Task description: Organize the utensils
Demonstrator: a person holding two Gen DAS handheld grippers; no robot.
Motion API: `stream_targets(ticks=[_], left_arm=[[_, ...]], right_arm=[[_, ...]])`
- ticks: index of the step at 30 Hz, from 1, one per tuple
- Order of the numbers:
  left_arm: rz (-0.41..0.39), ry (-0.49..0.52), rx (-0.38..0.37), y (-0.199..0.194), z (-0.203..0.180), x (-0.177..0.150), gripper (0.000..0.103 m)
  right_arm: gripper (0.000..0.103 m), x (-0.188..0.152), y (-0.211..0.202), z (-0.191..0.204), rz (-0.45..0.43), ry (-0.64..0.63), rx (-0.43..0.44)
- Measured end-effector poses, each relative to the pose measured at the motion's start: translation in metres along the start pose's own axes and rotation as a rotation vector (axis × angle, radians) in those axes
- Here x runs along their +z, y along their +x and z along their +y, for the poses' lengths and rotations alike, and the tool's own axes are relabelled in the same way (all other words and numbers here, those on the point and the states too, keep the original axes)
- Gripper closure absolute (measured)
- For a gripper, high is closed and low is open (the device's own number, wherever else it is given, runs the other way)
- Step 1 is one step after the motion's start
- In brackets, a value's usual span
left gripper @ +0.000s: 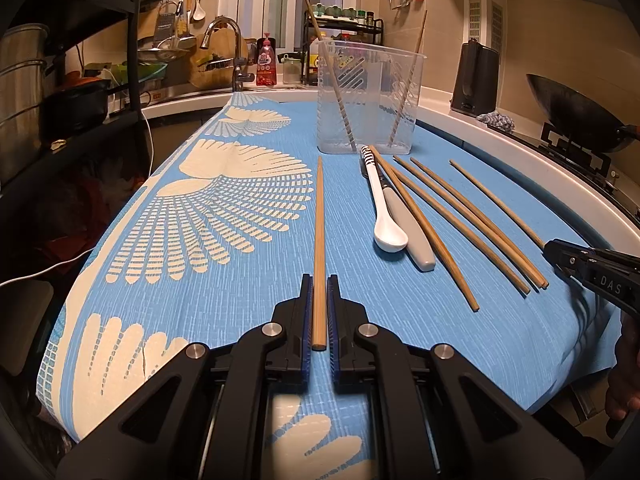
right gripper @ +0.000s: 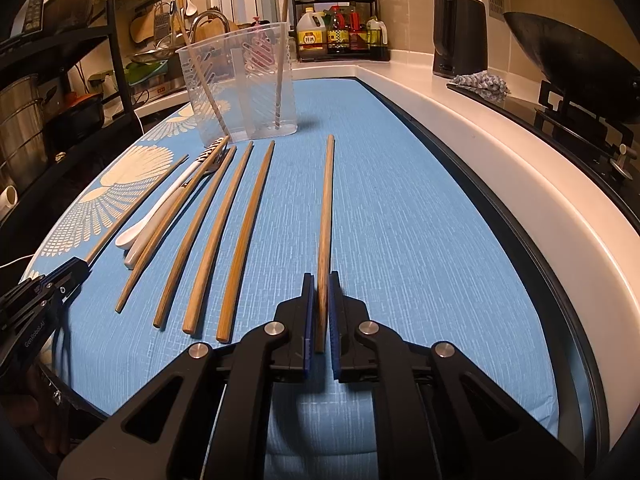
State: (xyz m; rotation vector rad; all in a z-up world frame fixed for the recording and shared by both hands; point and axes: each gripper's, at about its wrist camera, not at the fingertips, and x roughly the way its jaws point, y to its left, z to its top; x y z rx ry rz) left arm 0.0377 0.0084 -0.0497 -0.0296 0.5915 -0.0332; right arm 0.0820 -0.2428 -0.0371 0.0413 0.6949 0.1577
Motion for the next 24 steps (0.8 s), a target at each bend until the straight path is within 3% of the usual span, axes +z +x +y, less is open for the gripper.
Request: stream_targets(ticks=[24], left_arm=[[-0.004, -0.001, -0.004, -0.002, 0.0003, -0.0007, 0.096]], right_arm=[[0.096, -0.0003, -0.0007, 0.0007, -0.001, 0.001, 0.01]])
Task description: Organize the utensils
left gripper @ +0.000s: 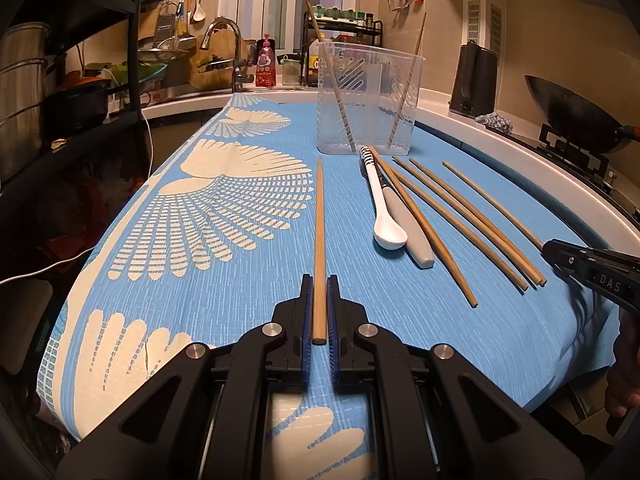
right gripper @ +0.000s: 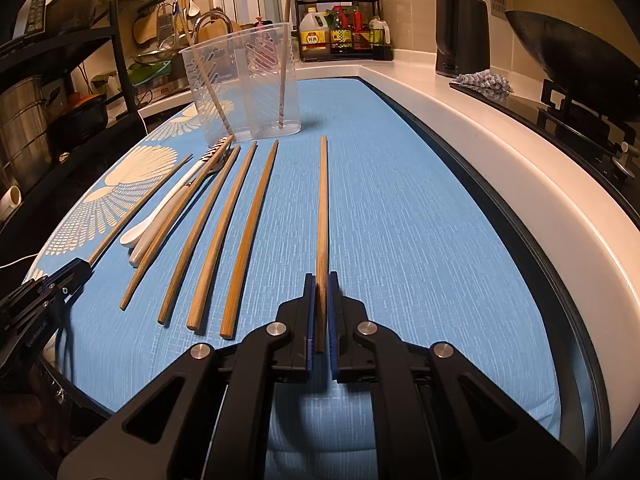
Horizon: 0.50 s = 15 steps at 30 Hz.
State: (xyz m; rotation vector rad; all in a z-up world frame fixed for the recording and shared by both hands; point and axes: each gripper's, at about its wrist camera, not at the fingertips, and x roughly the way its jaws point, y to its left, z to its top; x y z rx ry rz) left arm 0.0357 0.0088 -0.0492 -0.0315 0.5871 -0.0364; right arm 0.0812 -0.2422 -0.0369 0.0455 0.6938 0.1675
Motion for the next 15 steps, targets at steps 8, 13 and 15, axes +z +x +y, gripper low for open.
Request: stream_targets(ticks=[8, 13, 15], left_arm=[[-0.001, 0.001, 0.001, -0.0006, 0.0003, -0.0007, 0.096], [0.001, 0.006, -0.002, -0.0009, -0.0001, -0.0001, 0.096], [-0.001, 0.008, -0.002, -0.0015, 0.0001, -0.0008, 0.096]], right_arm=[[0.097, 0.0, 0.0002, 0.0013, -0.001, -0.005, -0.003], [0.098, 0.0001, 0.0001, 0.0012, -0.001, -0.004, -0.002], [0.098, 0.0005, 0.0003, 0.0012, -0.001, -0.004, -0.002]])
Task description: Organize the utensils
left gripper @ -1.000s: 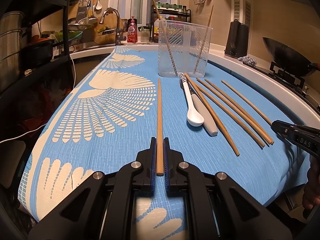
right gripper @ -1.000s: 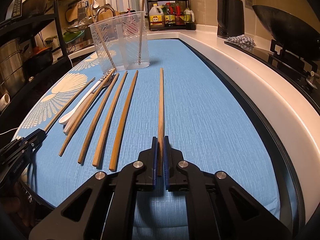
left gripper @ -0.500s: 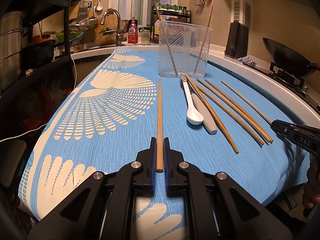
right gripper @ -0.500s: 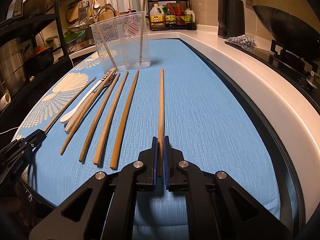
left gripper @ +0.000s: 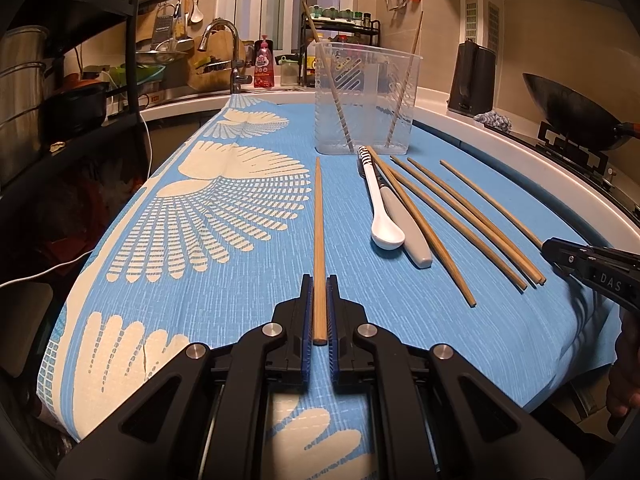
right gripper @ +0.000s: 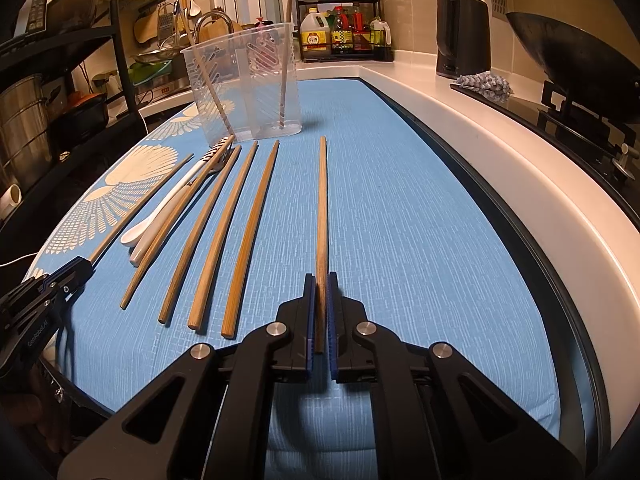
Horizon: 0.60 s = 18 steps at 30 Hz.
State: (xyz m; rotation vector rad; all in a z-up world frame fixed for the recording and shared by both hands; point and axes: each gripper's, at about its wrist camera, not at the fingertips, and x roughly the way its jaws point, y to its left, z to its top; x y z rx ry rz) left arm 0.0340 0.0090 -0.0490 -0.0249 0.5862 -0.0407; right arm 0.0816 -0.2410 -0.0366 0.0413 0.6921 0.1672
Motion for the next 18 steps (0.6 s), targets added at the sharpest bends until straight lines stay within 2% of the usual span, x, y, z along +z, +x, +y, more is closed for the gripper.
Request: stream_targets(ticks=[18], left_arm=[[-0.002, 0.014, 0.004, 0.0005, -0.0024, 0.0014, 0.096]], right_arm=[[0.097, -0.0015, -0.0007, 0.0017, 0.005, 0.006, 0.006]])
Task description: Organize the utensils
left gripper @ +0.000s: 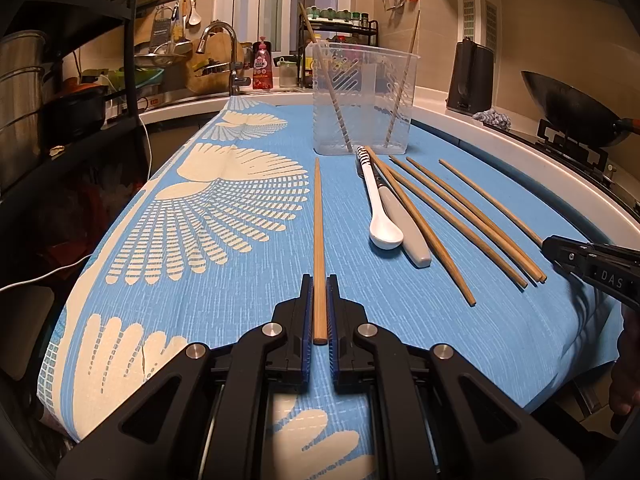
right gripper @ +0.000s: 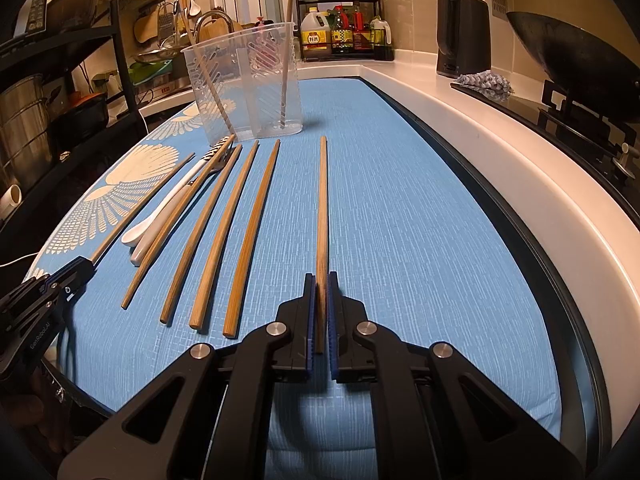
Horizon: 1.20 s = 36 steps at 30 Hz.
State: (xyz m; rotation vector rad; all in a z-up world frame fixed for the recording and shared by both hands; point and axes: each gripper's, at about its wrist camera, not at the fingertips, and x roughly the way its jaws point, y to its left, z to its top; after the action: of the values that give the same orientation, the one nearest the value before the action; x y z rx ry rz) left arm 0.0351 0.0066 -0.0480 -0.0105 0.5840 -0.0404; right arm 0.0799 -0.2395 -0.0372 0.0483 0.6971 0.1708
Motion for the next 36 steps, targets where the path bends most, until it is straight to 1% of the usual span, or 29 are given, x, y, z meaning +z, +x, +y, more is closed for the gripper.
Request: stream_targets(ticks=[8, 15, 27, 36], left_arm=[[0.009, -0.012, -0.008, 0.001, 0.001, 0.002, 0.096], [-0.007, -0.014, -0.012, -0.006, 0.003, 0.007, 0.096], [-0.047, -0.014, -0.014, -0.021, 0.006, 0.02, 0.096], [-0.099, -0.012, -0.009, -0.034, 0.014, 0.04, 0.096]], right_arm=[[0.098, 0.002, -0.005, -0.001, -0.012, 0.001, 0.004], [0.098, 0.004, -0.015, -0.001, -0.034, 0.004, 0.008], [0.098, 0.014, -0.034, -0.003, -0.085, 0.0, 0.016], [0.098, 0.034, -0.049, -0.002, -0.14, -0.014, 0.013]])
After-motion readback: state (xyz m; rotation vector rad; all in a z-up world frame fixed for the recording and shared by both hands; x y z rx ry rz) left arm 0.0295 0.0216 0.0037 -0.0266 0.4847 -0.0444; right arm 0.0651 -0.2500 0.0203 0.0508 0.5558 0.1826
